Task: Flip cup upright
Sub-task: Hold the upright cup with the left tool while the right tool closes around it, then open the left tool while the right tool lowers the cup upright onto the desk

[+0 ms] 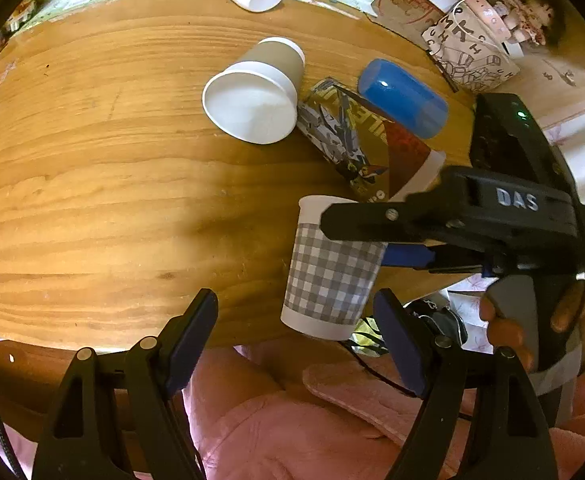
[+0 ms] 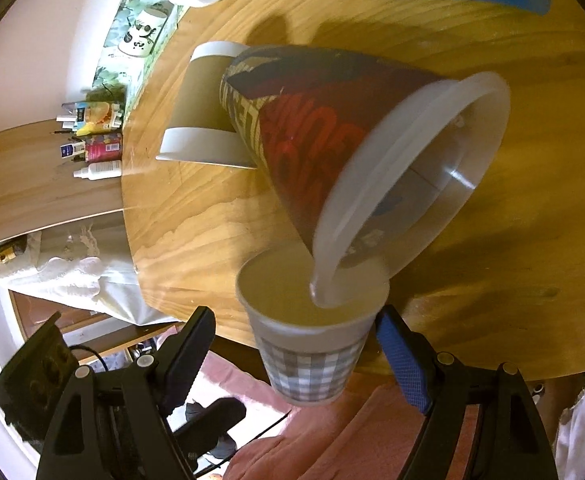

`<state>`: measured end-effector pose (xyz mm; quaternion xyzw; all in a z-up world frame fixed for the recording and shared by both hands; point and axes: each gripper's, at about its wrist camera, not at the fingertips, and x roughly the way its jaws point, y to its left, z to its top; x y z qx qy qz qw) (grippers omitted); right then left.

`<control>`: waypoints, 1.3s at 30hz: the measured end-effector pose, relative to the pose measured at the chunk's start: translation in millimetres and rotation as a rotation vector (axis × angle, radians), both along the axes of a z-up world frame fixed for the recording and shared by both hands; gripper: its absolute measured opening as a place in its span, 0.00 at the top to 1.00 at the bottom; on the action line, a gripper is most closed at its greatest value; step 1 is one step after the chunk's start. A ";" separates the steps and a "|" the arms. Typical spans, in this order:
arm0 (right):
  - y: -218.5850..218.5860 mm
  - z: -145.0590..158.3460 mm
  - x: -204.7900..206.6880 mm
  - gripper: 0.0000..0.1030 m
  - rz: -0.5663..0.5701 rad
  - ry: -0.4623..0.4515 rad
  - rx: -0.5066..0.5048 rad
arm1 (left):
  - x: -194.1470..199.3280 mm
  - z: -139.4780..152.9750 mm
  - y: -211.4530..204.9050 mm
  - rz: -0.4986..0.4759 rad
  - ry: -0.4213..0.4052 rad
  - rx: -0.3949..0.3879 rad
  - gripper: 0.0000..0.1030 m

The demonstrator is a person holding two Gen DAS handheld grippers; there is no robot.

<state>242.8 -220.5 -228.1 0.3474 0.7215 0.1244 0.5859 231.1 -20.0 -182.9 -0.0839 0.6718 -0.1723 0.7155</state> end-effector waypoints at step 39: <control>62.6 68.1 -26.5 0.42 0.217 -0.803 -0.374 | -66.5 43.1 68.2 0.303 -0.204 -0.027 0.20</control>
